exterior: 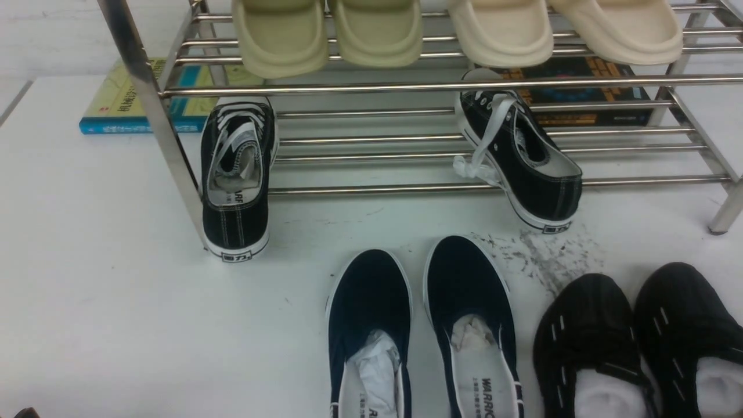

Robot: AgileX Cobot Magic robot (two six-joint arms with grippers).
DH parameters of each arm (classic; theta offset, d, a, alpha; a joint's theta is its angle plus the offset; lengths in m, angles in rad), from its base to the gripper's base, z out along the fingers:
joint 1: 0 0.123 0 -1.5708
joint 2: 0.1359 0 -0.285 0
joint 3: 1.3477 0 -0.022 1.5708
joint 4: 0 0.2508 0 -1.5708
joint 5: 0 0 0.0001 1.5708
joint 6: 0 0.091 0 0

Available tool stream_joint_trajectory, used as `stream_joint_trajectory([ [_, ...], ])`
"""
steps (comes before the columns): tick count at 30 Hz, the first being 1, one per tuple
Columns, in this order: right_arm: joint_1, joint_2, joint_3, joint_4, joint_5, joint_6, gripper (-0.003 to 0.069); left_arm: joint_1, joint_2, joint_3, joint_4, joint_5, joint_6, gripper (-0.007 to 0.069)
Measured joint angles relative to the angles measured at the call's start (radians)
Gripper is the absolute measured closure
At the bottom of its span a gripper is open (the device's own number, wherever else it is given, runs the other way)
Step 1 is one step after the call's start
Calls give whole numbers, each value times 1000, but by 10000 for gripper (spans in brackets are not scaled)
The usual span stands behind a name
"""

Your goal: Take the shoes off the shelf with your hand on the white table.

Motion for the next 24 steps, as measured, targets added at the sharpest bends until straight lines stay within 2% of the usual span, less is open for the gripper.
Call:
stream_joint_trajectory([
  [11,0,0,1,-5,22,-1,634,0,0,0,0,0,0,383],
  [16,0,-32,55,-74,-26,-4,627,0,0,0,0,0,0,383],
  [20,-72,-144,209,-193,-123,-4,620,0,0,0,0,0,0,383],
  [24,-173,-244,323,-223,-111,-4,620,0,0,0,0,0,0,383],
])
